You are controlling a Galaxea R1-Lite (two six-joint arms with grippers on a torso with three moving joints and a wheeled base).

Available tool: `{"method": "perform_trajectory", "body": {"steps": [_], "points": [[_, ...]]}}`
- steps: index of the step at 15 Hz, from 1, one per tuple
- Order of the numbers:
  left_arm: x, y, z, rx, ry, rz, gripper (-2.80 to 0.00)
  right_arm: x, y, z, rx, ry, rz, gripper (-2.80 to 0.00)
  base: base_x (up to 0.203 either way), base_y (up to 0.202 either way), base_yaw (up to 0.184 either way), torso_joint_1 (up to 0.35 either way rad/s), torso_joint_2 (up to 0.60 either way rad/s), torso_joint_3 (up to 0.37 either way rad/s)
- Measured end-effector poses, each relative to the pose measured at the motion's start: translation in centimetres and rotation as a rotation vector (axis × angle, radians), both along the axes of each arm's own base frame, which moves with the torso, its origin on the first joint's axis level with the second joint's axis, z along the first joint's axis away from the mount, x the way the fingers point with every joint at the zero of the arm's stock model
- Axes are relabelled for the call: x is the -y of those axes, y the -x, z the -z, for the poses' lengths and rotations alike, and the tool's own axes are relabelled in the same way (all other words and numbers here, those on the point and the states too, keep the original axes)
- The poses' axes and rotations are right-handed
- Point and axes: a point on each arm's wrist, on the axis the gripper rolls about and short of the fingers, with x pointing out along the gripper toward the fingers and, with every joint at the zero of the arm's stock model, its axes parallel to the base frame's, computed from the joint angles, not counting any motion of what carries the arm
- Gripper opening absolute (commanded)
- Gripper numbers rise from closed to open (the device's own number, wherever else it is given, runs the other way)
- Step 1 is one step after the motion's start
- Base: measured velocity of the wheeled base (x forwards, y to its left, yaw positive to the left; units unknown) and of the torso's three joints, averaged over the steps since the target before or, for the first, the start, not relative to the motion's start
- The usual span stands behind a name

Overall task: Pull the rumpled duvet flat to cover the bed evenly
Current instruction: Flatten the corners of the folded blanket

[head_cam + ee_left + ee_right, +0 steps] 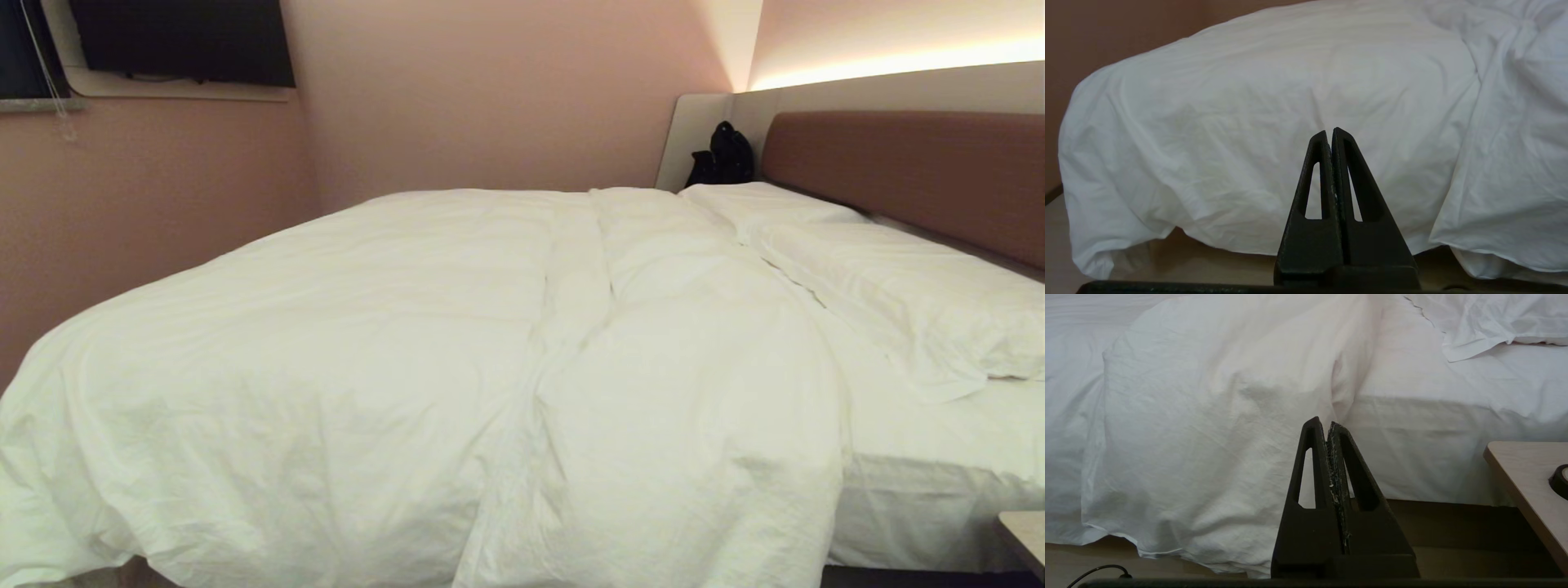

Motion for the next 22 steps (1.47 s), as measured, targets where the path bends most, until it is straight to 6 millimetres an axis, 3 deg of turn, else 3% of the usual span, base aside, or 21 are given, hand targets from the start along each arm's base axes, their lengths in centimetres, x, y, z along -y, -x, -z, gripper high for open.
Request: {"method": "perform_trajectory", "body": {"steps": [3, 22], "points": [[0.01, -0.03, 0.98, -0.093, 0.000, 0.003, -2.80, 0.00, 0.00, 0.00, 0.000, 0.000, 0.000, -2.80, 0.000, 0.000, 0.000, 0.000, 0.00, 0.000], [0.01, -0.02, 0.96, -0.090, 0.015, 0.003, -2.80, 0.00, 0.00, 0.00, 0.000, 0.000, -0.001, -2.80, 0.000, 0.000, 0.000, 0.000, 0.00, 0.000]]}}
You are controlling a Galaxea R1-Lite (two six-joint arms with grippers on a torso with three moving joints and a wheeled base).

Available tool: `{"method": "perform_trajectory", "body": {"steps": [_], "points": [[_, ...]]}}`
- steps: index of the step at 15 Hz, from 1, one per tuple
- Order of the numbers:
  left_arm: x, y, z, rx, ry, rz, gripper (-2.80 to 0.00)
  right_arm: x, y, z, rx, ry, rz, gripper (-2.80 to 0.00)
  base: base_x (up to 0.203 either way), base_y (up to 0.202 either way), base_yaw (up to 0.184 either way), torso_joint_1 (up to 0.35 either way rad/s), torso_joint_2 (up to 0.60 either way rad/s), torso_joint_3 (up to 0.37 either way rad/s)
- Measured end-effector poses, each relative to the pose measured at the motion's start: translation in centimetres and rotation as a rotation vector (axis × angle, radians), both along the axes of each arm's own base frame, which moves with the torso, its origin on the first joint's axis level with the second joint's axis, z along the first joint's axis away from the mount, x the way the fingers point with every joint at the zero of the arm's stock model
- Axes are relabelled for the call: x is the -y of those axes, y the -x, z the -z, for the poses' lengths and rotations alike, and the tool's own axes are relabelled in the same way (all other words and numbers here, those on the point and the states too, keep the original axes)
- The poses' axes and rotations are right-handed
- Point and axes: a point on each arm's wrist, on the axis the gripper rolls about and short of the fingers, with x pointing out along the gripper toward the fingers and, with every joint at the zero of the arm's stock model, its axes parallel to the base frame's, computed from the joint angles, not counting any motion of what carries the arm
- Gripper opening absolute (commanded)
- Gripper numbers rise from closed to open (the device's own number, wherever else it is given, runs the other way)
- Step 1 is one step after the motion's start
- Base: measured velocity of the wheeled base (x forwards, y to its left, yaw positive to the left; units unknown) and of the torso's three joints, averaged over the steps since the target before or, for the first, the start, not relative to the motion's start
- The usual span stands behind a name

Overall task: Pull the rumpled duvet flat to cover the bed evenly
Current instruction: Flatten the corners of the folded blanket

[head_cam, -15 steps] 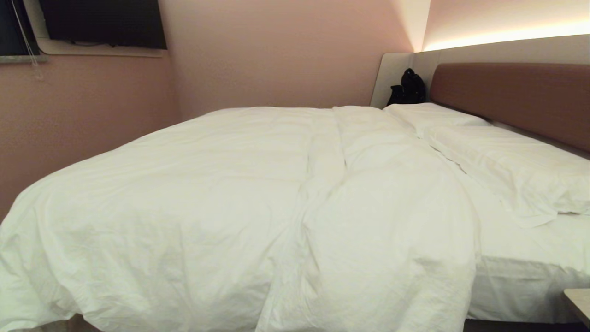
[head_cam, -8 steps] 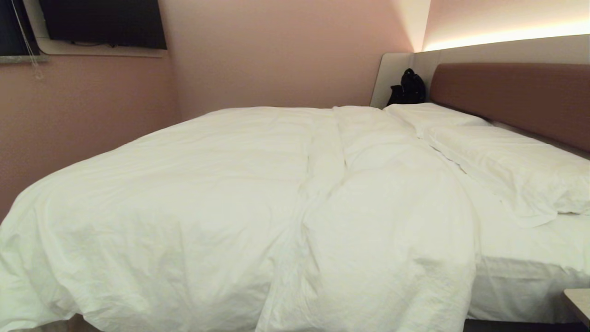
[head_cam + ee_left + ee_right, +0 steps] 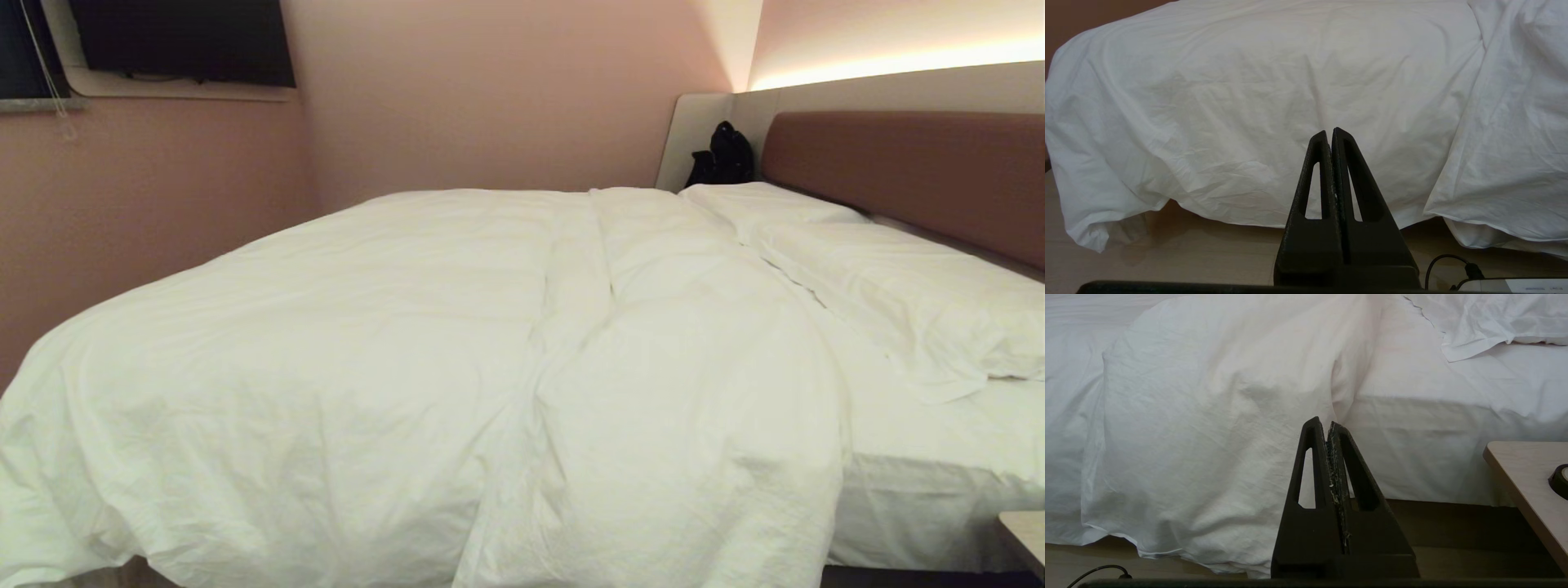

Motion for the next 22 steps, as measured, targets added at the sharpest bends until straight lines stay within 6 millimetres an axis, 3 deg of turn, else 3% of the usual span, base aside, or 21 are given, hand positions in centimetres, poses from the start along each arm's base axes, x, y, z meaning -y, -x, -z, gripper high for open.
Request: {"method": "perform_trajectory", "body": {"steps": [10, 16, 19, 22], "points": [[0.0, 0.0, 0.0, 0.000, 0.000, 0.000, -2.80, 0.0, 0.0, 0.0, -0.002, 0.016, 0.001, -2.80, 0.000, 0.000, 0.000, 0.000, 0.00, 0.000], [0.0, 0.0, 0.0, 0.000, 0.000, 0.000, -2.80, -0.1, 1.2, -5.0, 0.056, -0.007, -0.035, -2.80, 0.000, 0.000, 0.000, 0.000, 0.00, 0.000], [0.0, 0.0, 0.0, 0.000, 0.000, 0.000, -2.80, -0.1, -0.4, -7.2, -0.075, -0.058, -0.073, -2.80, 0.000, 0.000, 0.000, 0.000, 0.00, 0.000], [0.0, 0.0, 0.0, 0.000, 0.000, -0.001, -2.80, -0.3, -3.7, -8.0, -0.271, -0.129, -0.114, -2.80, 0.000, 0.000, 0.000, 0.000, 0.00, 0.000]]}}
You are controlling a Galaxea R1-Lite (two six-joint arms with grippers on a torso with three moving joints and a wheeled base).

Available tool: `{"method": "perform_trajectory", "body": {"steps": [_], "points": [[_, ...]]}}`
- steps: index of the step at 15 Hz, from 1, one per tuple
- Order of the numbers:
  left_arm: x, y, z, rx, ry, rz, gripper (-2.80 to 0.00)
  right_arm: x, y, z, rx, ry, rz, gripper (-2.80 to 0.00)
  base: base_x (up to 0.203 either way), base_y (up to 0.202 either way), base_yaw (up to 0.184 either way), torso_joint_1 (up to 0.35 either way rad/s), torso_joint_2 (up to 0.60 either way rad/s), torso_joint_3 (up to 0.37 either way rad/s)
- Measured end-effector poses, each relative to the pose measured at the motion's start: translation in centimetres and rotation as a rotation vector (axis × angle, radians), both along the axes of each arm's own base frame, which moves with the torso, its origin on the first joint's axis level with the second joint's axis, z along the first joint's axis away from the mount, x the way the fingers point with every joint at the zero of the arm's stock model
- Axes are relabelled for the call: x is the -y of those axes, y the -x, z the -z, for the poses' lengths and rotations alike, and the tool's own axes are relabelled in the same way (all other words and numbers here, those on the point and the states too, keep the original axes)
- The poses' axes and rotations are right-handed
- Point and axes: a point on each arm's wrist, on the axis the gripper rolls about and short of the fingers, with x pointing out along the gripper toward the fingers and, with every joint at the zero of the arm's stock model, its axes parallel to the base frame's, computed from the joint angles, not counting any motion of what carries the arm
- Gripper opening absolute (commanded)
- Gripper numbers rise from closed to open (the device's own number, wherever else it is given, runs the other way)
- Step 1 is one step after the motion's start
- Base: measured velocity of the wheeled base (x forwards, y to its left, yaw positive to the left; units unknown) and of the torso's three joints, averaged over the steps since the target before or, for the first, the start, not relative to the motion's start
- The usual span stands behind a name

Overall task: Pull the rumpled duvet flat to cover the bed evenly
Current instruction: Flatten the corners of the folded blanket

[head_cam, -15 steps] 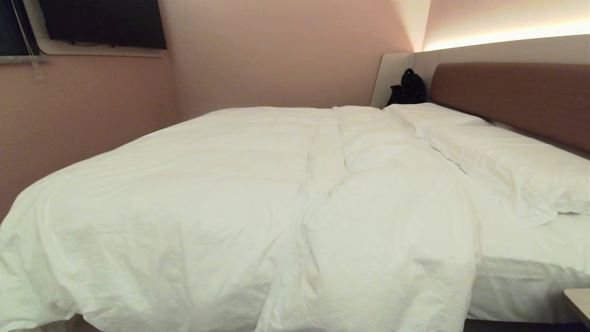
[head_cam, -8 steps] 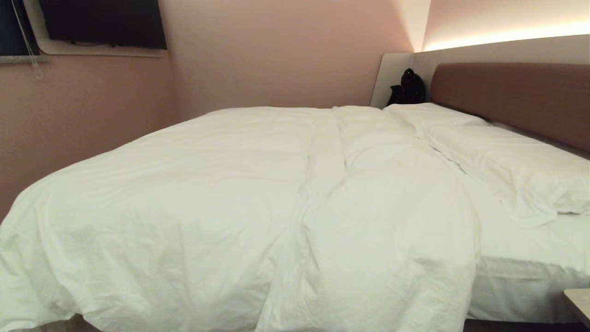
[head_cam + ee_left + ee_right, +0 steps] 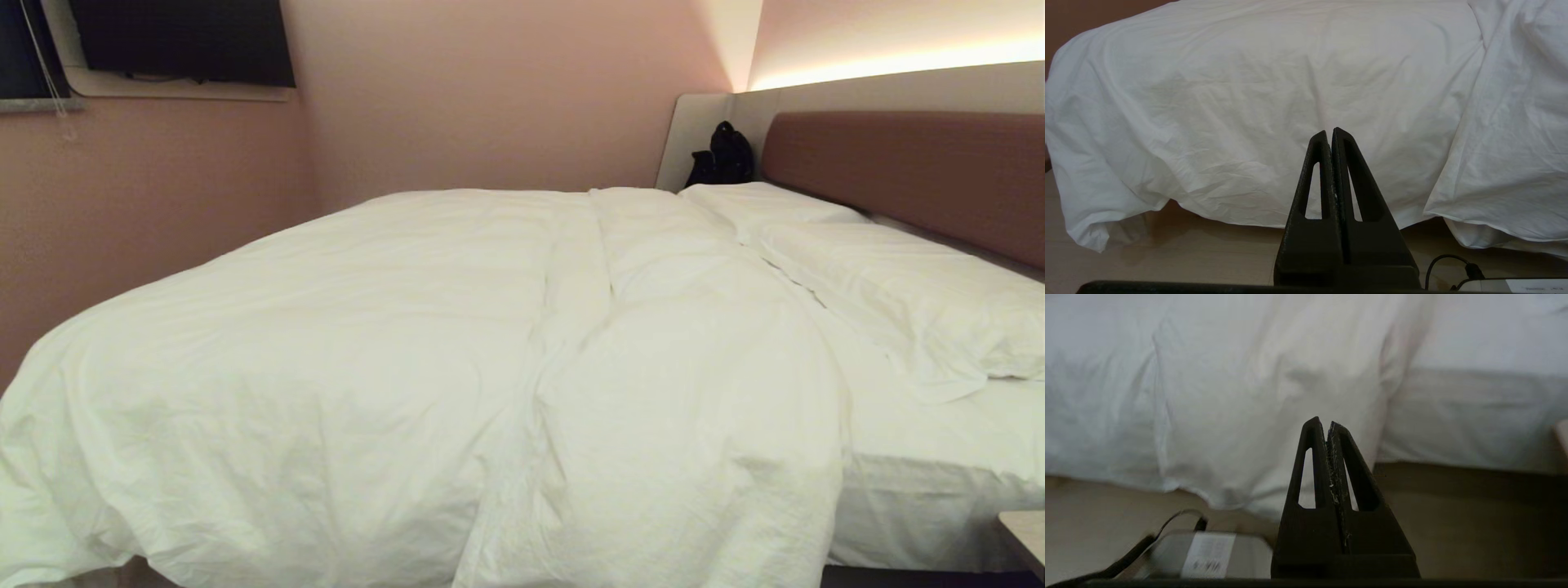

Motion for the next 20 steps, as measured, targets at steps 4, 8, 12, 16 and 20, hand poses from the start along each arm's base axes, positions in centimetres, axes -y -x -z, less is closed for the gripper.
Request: {"method": "perform_trajectory", "body": {"steps": [4, 8, 12, 16, 20], "points": [[0.0, 0.0, 0.0, 0.000, 0.000, 0.000, -2.80, -0.3, -5.6, 0.7, -0.278, -0.073, -0.020, -2.80, 0.000, 0.000, 0.000, 0.000, 0.00, 0.000], [0.0, 0.0, 0.0, 0.000, 0.000, 0.000, -2.80, -0.6, -12.1, 3.7, -0.540, -0.086, -0.006, -2.80, 0.000, 0.000, 0.000, 0.000, 0.00, 0.000], [0.0, 0.0, 0.0, 0.000, 0.000, 0.000, -2.80, -0.8, -17.3, 8.0, -0.675, -0.045, -0.008, -2.80, 0.000, 0.000, 0.000, 0.000, 0.00, 0.000], [0.0, 0.0, 0.0, 0.000, 0.000, 0.000, -2.80, -0.8, -20.7, 10.7, -0.640, 0.024, -0.032, -2.80, 0.000, 0.000, 0.000, 0.000, 0.00, 0.000], [0.0, 0.0, 0.0, 0.000, 0.000, 0.001, -2.80, -0.9, -23.0, 10.7, -0.505, 0.043, -0.043, 0.00, 0.000, 0.000, 0.000, 0.000, 0.00, 0.000]]}}
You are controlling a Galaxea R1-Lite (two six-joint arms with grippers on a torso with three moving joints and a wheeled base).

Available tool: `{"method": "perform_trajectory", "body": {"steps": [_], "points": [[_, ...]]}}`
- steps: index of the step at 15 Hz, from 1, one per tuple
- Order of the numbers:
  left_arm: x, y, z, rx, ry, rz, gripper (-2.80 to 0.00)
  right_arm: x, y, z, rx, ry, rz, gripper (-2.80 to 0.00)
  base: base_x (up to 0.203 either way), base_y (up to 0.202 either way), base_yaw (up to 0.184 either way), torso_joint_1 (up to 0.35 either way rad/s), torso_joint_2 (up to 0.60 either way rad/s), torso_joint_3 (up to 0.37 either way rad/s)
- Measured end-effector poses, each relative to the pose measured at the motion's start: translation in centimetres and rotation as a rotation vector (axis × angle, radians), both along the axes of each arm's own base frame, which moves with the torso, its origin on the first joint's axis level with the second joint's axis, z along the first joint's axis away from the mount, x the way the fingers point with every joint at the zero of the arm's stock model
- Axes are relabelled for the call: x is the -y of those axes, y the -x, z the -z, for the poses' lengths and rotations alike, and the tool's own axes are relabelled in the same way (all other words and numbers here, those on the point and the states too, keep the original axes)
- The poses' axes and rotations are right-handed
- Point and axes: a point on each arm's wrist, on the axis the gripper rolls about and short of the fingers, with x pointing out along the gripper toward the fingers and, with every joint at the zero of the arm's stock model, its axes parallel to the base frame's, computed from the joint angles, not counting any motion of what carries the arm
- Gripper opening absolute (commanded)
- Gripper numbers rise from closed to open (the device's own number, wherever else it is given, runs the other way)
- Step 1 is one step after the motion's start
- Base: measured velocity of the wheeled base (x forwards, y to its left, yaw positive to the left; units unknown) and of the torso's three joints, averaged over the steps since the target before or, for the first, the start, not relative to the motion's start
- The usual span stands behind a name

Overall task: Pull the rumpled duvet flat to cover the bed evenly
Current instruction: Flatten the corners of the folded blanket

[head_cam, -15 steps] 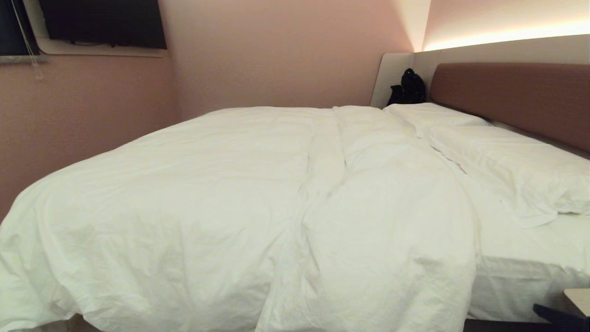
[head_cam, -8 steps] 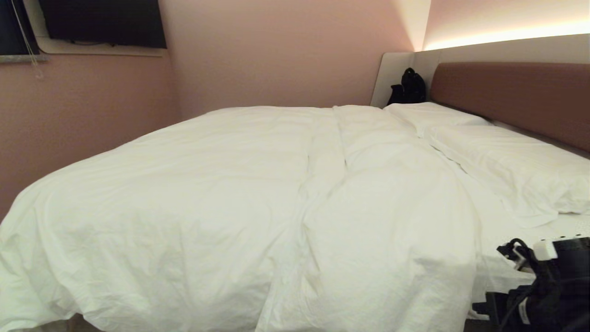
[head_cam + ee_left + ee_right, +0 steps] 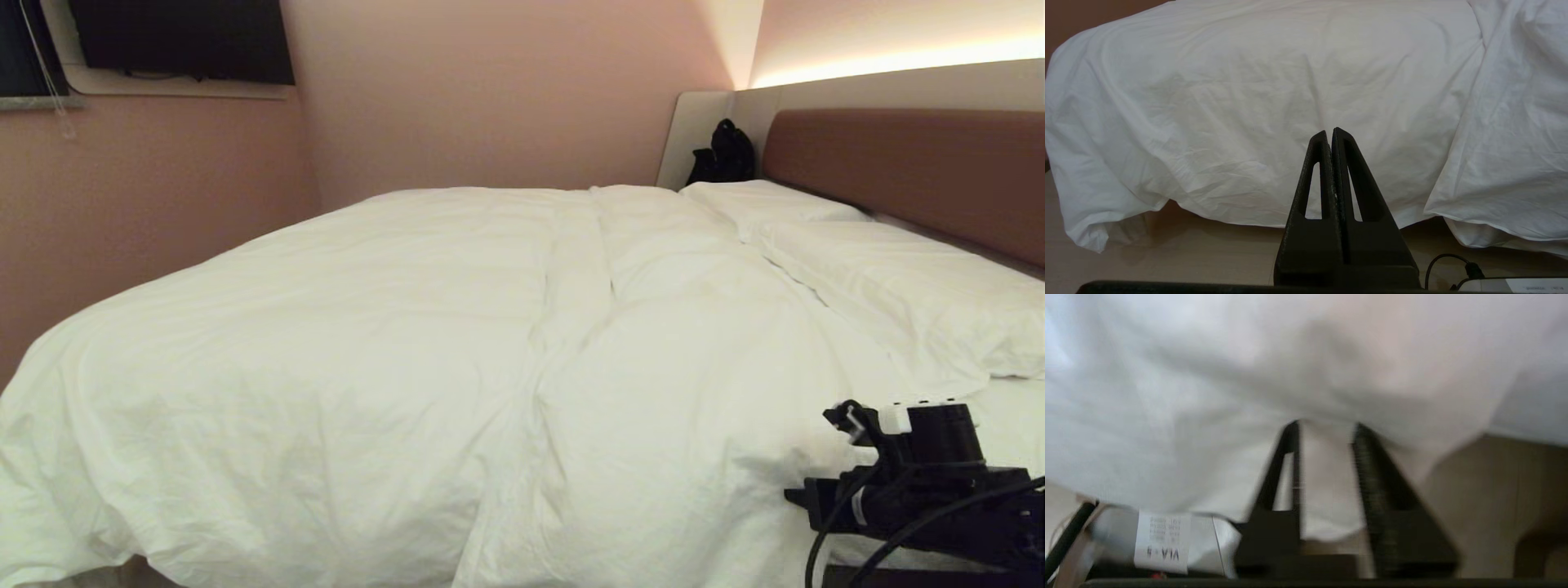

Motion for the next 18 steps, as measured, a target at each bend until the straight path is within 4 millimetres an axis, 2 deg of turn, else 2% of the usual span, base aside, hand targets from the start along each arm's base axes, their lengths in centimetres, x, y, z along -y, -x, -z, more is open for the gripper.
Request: {"method": "perform_trajectory", "body": {"steps": [5, 9, 18], "points": [[0.0, 0.0, 0.0, 0.000, 0.000, 0.000, -2.80, -0.2, -0.7, -0.5, 0.100, -0.004, -0.009, 0.00, 0.000, 0.000, 0.000, 0.000, 0.00, 0.000], [0.0, 0.0, 0.0, 0.000, 0.000, 0.000, -2.80, -1.6, -0.4, -0.4, 0.104, -0.006, -0.061, 0.00, 0.000, 0.000, 0.000, 0.000, 0.00, 0.000], [0.0, 0.0, 0.0, 0.000, 0.000, 0.000, -2.80, -2.5, -5.2, 3.3, 0.053, 0.079, -0.003, 0.00, 0.000, 0.000, 0.000, 0.000, 0.00, 0.000]]}}
